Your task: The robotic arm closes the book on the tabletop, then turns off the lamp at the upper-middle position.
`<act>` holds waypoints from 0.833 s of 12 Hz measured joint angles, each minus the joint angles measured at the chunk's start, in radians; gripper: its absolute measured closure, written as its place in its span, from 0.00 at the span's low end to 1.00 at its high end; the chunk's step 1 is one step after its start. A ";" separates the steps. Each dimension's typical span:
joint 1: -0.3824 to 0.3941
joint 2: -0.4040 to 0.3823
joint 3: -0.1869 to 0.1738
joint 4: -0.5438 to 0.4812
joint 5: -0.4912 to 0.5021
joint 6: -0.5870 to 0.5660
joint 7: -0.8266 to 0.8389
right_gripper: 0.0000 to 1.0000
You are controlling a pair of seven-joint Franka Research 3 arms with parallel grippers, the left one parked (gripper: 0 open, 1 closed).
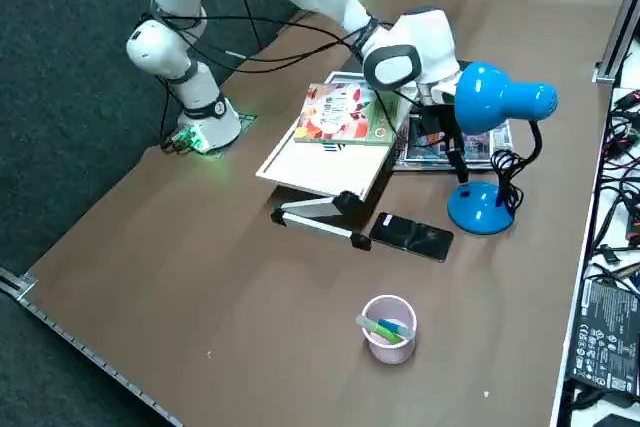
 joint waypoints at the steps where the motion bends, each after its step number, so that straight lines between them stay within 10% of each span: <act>1: 0.012 0.000 0.001 0.001 0.000 0.000 0.000 0.99; 10: 0.091 -0.111 0.023 0.149 0.144 -0.346 0.008 0.99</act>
